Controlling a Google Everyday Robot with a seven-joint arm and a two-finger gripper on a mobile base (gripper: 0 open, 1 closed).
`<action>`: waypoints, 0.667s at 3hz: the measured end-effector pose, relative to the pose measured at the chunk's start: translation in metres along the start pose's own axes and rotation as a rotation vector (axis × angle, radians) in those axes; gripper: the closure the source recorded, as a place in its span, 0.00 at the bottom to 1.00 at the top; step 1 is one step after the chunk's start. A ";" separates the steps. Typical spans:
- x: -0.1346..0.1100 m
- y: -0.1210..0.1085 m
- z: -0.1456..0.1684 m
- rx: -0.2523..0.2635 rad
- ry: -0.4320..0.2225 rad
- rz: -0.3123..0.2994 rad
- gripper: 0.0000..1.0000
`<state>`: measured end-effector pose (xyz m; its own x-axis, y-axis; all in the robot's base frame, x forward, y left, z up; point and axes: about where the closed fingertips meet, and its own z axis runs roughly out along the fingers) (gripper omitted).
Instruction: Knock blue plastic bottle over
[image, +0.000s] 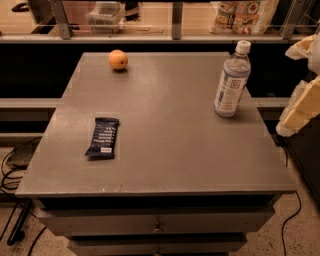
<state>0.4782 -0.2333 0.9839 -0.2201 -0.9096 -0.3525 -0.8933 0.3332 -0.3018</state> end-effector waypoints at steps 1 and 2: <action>-0.004 -0.009 0.009 0.010 -0.076 0.039 0.00; -0.014 -0.029 0.030 0.027 -0.213 0.091 0.00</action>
Offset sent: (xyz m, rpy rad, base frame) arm 0.0821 0.0154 -0.0196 0.4187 -0.1506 -0.0468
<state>0.5184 -0.2228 0.9711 -0.2088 -0.8036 -0.5573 -0.8621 0.4203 -0.2830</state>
